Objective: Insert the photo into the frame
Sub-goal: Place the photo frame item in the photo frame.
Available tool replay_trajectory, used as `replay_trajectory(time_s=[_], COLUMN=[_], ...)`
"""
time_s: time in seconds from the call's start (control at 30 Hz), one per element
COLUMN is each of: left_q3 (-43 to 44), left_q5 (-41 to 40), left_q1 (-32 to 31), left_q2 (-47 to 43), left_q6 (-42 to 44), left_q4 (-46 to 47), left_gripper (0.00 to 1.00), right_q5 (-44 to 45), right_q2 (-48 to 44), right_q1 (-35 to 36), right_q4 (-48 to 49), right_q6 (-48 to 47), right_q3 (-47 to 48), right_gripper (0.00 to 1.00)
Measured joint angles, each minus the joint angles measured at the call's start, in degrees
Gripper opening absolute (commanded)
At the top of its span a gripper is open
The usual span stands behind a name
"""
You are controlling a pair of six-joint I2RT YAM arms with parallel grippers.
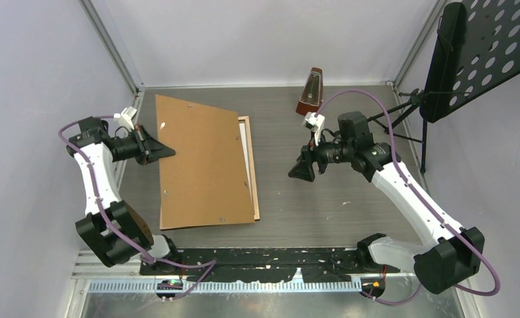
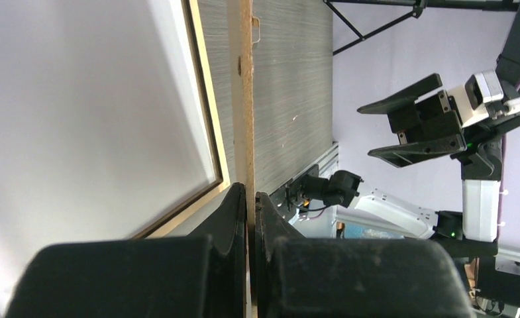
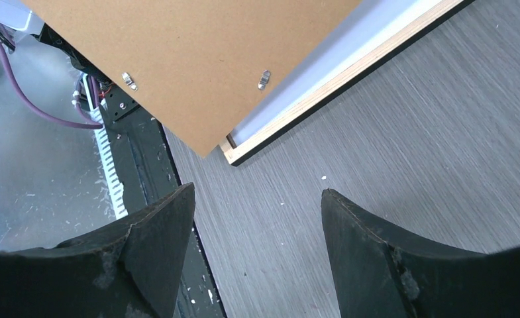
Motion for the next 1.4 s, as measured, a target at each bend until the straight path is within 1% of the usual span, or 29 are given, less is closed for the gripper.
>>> replay_trajectory(time_s=[0.23,0.67,1.0,1.17,1.4], left_q3=[1.6,8.9,10.2,10.1,6.1], left_q5=[0.7,2.1,3.0,3.4,3.8], left_q1=[0.9,0.9,0.9,0.4,-0.8], left_q2=[4.7,15.1,20.5,20.9,20.9], left_q6=[1.1,4.0,7.1,6.1,0.6], left_q4=[0.2,0.3,0.2,1.9,8.9], left_gripper=[0.00,0.00,0.00,0.00,0.00], right_q5=[0.0,0.0,0.0,0.0,0.0], right_q2=[-1.4,-1.9,-1.9,-1.9,-1.9], right_q1=[-0.4,-1.2,-1.5,-1.6,-1.9], right_q4=[1.0,1.7,2.1,2.1,2.1], right_q6=[0.3,0.5,0.5,0.5,0.5], right_q3=[-0.5,-1.9,-1.9,-2.1,-2.3], right_gripper=[0.76,0.78,0.78,0.78,0.78])
